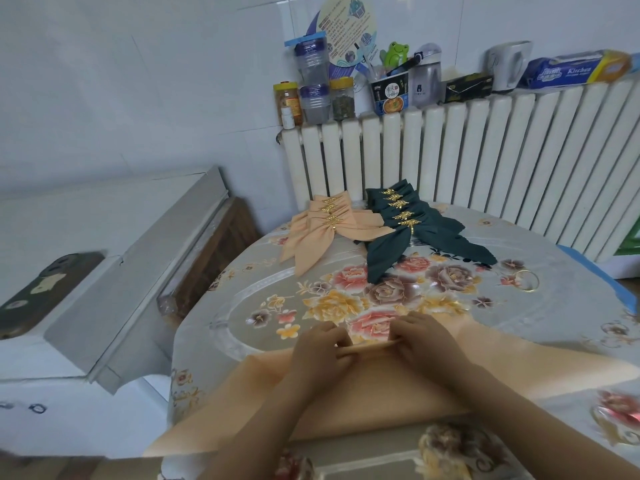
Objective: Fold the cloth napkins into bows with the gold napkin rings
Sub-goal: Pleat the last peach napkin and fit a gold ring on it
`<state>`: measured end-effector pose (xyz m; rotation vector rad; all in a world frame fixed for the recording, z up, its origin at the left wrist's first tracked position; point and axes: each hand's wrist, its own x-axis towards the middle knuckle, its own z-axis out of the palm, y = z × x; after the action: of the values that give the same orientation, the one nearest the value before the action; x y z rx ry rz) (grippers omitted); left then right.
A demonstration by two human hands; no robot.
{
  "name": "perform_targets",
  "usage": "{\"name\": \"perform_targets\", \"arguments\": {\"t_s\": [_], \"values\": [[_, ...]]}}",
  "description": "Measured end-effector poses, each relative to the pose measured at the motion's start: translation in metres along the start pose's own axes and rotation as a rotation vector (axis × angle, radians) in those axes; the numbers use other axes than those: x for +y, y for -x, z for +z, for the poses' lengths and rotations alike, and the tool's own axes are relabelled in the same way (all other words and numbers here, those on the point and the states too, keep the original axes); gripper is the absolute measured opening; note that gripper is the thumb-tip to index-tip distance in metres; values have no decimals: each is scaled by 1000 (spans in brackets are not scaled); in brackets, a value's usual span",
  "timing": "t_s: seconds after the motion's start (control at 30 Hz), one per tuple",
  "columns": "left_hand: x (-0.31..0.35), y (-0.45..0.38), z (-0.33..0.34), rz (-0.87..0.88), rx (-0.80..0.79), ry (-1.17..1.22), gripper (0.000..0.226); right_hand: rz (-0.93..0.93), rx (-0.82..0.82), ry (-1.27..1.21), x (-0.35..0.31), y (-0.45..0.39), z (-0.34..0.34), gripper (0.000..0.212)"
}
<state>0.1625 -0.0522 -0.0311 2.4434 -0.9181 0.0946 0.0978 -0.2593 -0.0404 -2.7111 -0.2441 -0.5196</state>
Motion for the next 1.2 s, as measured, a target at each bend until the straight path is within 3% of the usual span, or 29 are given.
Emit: {"name": "perform_targets", "arguments": {"t_s": [0.1,0.23,0.37,0.5,0.6,0.7,0.83,0.97,1.03,1.13,1.2], "values": [[2,10,-4,33,-108,-3,8,31,-106,-36,0,15,-4,18],[1,17,-8,-45,-191,55,13,111,-208,-127,4,20,-6,15],[6,18,-12,-155,-247,135,41,179,-218,-141,1,21,-8,27],[10,23,-7,-178,-202,173,12,201,-208,-43,-12,21,-3,20],[7,21,2,-204,-144,65,22,262,-243,72,-18,18,-1,43],[6,19,1,-253,-178,-43,46,282,-315,79,-20,12,-6,57],[16,10,-7,-187,-242,-155,36,198,-347,216,-25,6,-12,32],[19,15,-7,46,-98,-229,16,88,-110,186,-26,19,-9,9],[19,25,-5,99,-48,-156,14,46,-34,123,-29,27,-11,9],[24,38,-8,120,-66,-107,9,163,-205,30,-33,35,-24,9],[21,47,-11,106,-169,-127,15,194,-318,2,-30,42,-30,15]]}}
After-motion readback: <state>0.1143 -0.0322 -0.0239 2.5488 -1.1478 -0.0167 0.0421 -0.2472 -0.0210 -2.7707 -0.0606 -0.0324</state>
